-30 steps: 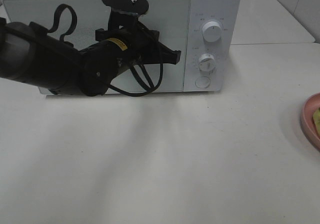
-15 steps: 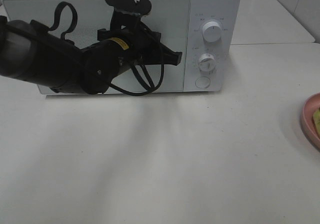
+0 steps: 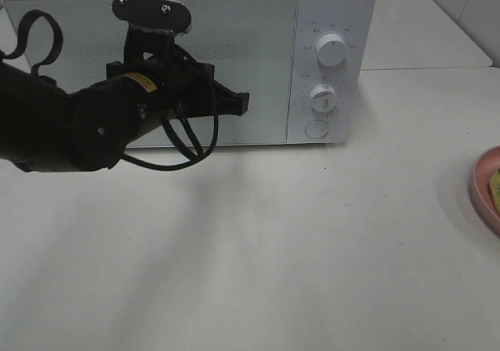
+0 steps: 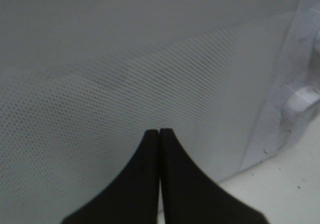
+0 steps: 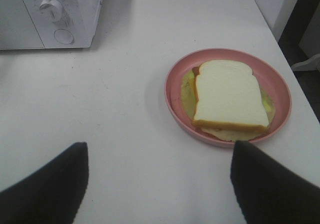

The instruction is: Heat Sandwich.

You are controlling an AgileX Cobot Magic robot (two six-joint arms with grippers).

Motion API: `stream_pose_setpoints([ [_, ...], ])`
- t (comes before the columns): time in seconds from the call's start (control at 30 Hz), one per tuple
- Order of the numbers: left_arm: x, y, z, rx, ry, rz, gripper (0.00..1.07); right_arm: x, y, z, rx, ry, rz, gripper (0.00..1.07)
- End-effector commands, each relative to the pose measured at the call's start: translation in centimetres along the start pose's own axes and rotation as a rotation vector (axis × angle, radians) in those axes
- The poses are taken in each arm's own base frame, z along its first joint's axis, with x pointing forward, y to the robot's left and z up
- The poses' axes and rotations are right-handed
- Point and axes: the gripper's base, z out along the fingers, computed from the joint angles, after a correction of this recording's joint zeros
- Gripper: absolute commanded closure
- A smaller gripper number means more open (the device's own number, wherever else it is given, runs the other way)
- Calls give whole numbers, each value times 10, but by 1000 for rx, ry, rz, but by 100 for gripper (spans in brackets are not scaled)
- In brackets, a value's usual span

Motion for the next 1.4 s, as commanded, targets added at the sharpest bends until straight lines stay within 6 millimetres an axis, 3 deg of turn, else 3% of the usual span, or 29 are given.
stream_pose_setpoints([
  [0.03, 1, -6, -13, 40, 61, -6, 105, 1, 0, -3, 4, -36, -3, 32],
  [0.07, 2, -8, -18, 68, 122, -12, 92, 1, 0, -3, 4, -36, -3, 32],
  [0.1, 2, -8, -18, 68, 122, -12, 92, 1, 0, -3, 4, -36, -3, 32],
  [0.17, 5, -10, -23, 105, 203, -15, 65, 1, 0, -3, 4, -36, -3, 32],
  [0.2, 6, -11, -25, 119, 233, -18, 45, 1, 0, -3, 4, -36, -3, 32],
  [0.23, 6, -13, -29, 139, 283, -33, 7, 1, 0, -3, 4, -36, -3, 32],
  [0.63, 5, -20, -66, 318, 584, 44, 9, 1, 0, -3, 4, -36, -3, 32],
  [0.9, -1, -8, -100, 397, 831, 42, 9, 1, 0, -3, 4, -36, -3, 32],
  [1.1, -12, 25, -116, 336, 925, -69, 9, 1, 0, -3, 4, -36, -2, 32],
  [1.27, -24, 67, -132, 235, 951, -155, 9, 1, 0, -3, 4, -36, -2, 32],
  [1.37, -26, 81, -139, 195, 967, -176, 9, 1, 0, -3, 4, -36, -2, 32],
  [1.4, -28, 97, -146, 143, 971, -199, 9, 1, 0, -3, 4, -36, -2, 32],
])
